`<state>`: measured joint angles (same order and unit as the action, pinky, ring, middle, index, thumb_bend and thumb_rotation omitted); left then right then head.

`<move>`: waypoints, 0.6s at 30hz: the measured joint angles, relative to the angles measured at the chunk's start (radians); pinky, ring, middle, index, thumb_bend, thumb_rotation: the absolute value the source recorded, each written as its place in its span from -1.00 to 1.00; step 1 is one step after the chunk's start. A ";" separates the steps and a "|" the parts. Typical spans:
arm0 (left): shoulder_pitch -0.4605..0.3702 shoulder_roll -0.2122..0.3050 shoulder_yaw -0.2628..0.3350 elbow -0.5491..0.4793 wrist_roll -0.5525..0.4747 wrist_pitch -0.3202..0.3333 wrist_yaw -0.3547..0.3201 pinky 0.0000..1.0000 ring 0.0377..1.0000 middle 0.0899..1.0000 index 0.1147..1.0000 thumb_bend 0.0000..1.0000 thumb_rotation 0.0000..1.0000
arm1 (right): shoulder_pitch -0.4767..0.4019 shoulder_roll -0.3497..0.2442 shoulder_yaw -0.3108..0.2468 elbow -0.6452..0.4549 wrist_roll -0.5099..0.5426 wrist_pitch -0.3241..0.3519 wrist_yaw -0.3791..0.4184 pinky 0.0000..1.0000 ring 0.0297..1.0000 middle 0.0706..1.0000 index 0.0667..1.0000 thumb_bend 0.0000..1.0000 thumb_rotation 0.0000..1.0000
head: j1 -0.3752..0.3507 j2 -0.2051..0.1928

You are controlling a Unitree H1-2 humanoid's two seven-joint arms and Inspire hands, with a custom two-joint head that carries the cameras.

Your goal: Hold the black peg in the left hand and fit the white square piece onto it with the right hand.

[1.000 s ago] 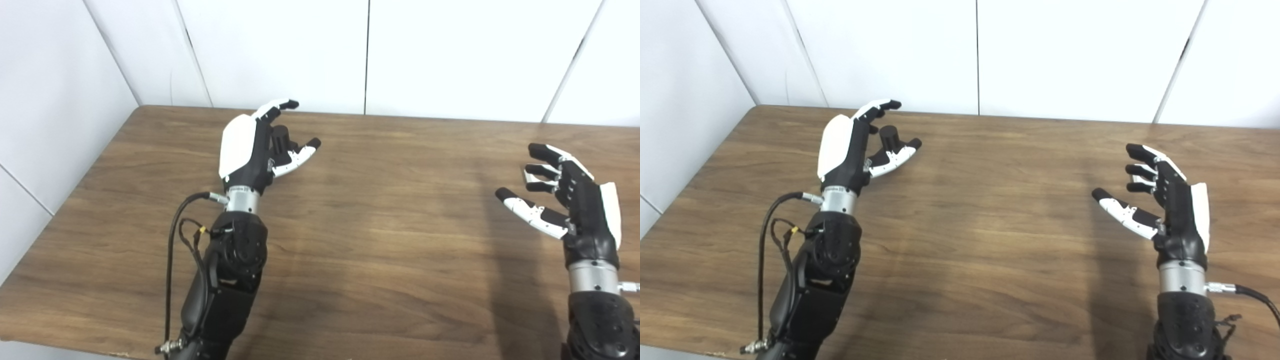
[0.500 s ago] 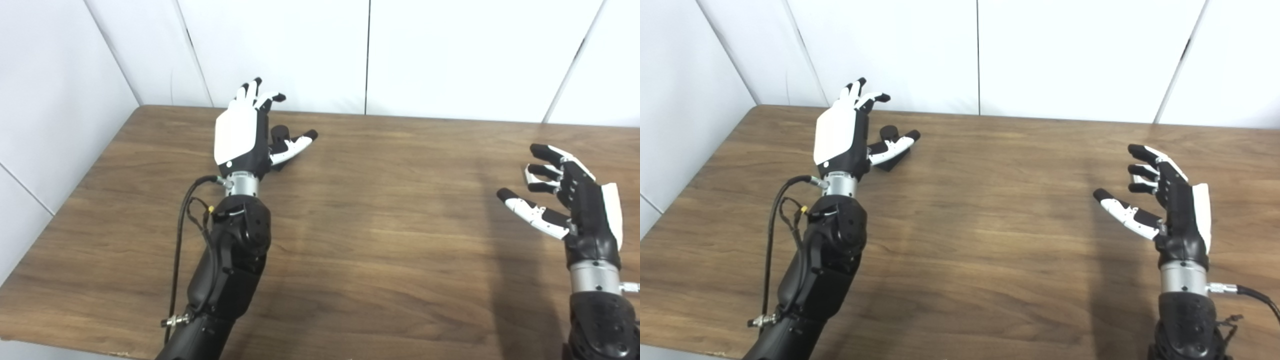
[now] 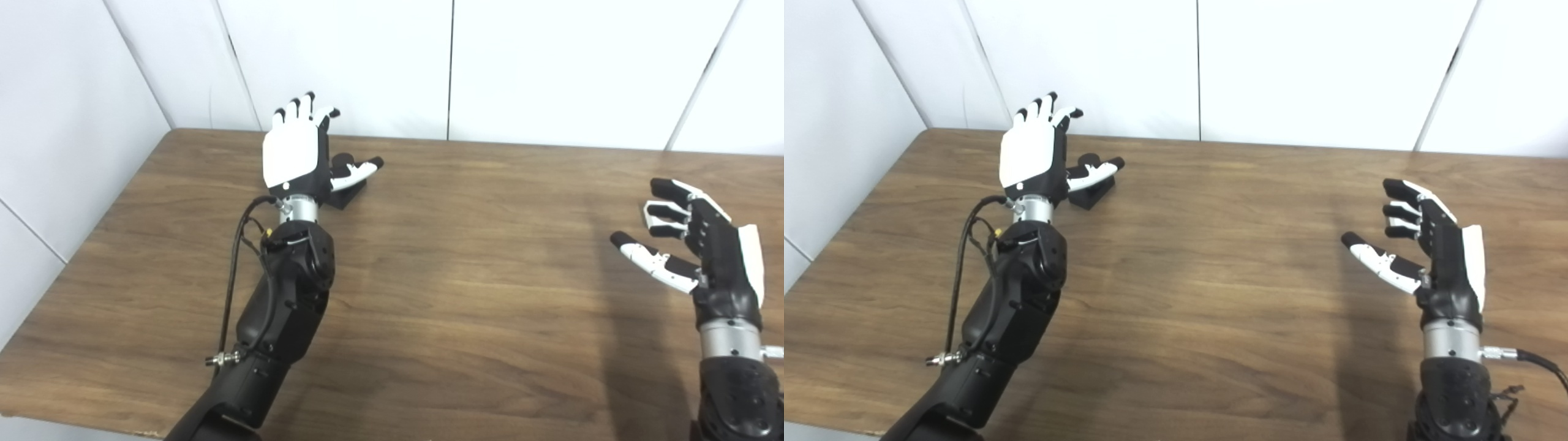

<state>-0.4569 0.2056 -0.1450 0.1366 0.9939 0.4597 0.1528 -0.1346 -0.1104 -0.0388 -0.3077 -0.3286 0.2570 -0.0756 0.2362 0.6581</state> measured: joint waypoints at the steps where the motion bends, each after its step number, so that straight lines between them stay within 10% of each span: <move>1: -0.005 0.000 0.001 0.014 0.002 0.001 0.000 1.00 1.00 1.00 0.54 0.68 0.14 | -0.001 0.000 0.001 0.000 -0.001 0.000 0.000 0.23 0.45 0.55 0.46 0.36 -0.88 | -0.003 0.002; 18: -0.056 -0.001 0.049 0.163 0.082 0.007 -0.047 1.00 1.00 1.00 0.33 0.75 0.09 | -0.002 0.000 0.001 -0.004 -0.007 0.003 0.000 0.24 0.46 0.55 0.47 0.34 -0.88 | -0.012 0.008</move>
<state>-0.5129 0.2047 -0.0961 0.2997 1.0762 0.4667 0.1056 -0.1366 -0.1102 -0.0380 -0.3114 -0.3355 0.2602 -0.0755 0.2240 0.6657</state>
